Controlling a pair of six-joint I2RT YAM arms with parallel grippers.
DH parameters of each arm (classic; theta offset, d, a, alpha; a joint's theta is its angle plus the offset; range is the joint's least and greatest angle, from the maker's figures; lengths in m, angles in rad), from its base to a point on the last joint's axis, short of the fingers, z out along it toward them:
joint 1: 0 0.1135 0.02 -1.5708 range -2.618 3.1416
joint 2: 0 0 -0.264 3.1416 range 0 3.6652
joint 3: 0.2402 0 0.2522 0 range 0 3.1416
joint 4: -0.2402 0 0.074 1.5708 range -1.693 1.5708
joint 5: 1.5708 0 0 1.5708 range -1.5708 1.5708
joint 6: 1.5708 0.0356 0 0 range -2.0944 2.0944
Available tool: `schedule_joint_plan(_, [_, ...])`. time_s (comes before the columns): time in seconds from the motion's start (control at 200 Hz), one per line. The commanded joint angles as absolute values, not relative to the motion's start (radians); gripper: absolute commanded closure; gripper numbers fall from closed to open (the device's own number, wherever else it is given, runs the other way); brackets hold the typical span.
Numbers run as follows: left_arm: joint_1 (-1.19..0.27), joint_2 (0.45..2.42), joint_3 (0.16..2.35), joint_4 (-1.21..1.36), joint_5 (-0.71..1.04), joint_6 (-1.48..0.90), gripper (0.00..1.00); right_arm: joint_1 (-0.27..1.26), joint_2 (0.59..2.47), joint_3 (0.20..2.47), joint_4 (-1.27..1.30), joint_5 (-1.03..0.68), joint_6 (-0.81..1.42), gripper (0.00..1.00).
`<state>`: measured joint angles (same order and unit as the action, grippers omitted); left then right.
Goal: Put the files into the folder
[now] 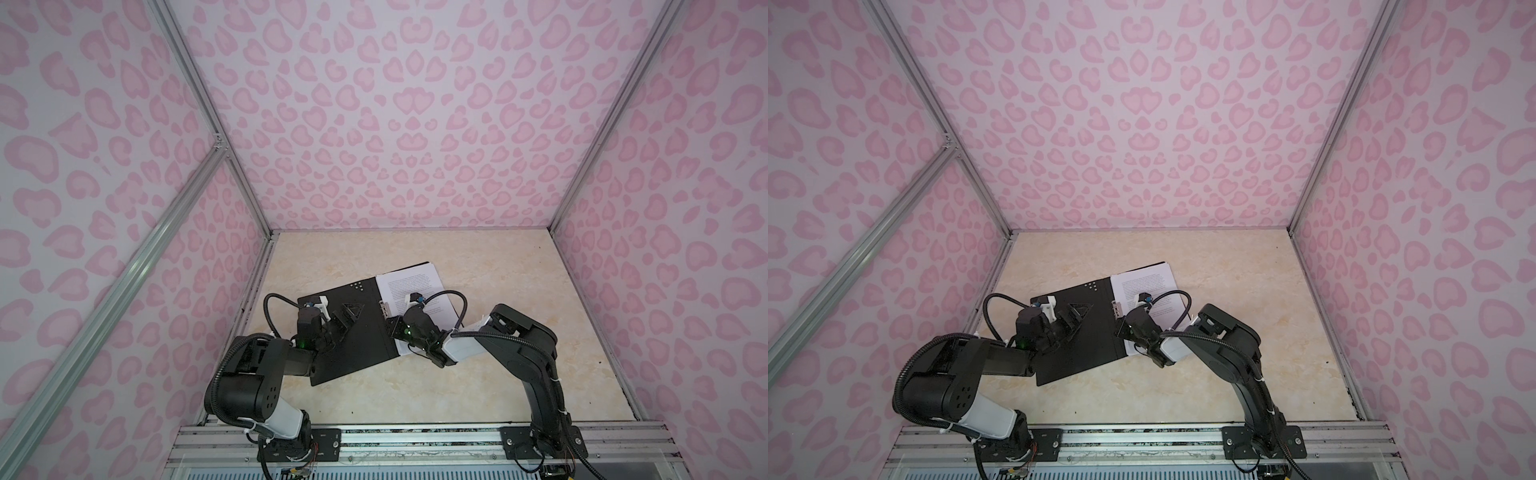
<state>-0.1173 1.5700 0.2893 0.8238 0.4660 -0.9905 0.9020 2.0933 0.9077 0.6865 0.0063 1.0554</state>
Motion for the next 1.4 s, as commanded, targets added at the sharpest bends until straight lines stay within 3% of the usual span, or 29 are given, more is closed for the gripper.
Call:
schedule_joint_plan(0.0, [-0.12,1.595,0.278,0.544,0.405,-0.994,0.02,0.906,2.094,0.868,0.322,-0.038,1.08,1.0])
schedule_joint_plan(0.35, [-0.123,1.597,0.279,0.554,0.425,-0.999,0.02,0.905,2.059,0.843,0.508,-0.168,1.13,0.97])
schedule_joint_plan(0.585, [-0.138,1.566,0.294,0.557,0.464,-0.969,0.02,0.888,2.004,0.839,0.515,-0.173,1.089,0.82])
schedule_joint_plan(0.63, [-0.145,1.554,0.303,0.553,0.476,-0.953,0.03,0.881,1.982,0.84,0.523,-0.183,1.075,0.74])
schedule_joint_plan(0.67, [-0.151,1.538,0.311,0.548,0.49,-0.938,0.03,0.875,1.958,0.847,0.51,-0.185,1.06,0.57])
schedule_joint_plan(0.685, [-0.153,1.532,0.315,0.549,0.496,-0.935,0.03,0.873,1.948,0.85,0.504,-0.184,1.054,0.42])
schedule_joint_plan(0.7, [-0.155,1.526,0.319,0.552,0.506,-0.93,0.03,0.872,1.938,0.853,0.493,-0.183,1.047,0.11])
schedule_joint_plan(0.72, [-0.158,1.518,0.324,0.552,0.521,-0.924,0.03,0.871,1.923,0.859,0.478,-0.183,1.037,0.03])
schedule_joint_plan(0.855, [-0.168,1.386,0.338,0.542,0.597,-0.884,0.03,0.866,1.803,0.894,0.346,-0.161,0.94,0.03])
schedule_joint_plan(0.98, [-0.173,1.126,0.327,0.431,0.578,-0.833,0.03,0.859,1.689,0.951,0.143,-0.105,0.79,0.03])
schedule_joint_plan(1.09, [-0.174,0.871,0.342,0.05,0.323,-0.785,0.03,0.826,1.636,1.038,-0.186,0.115,0.625,0.03])
schedule_joint_plan(1.16, [-0.172,0.74,0.347,-0.169,0.141,-0.798,0.03,0.754,1.614,1.034,-0.301,0.09,0.527,0.03])
schedule_joint_plan(1.28, [-0.166,0.584,0.339,-0.405,-0.04,-0.831,0.03,0.621,1.482,0.848,-0.227,0.021,0.456,0.03])
schedule_joint_plan(1.395, [-0.158,0.569,0.337,-0.469,-0.106,-0.832,0.03,0.502,1.414,0.719,-0.119,-0.083,0.467,0.03])
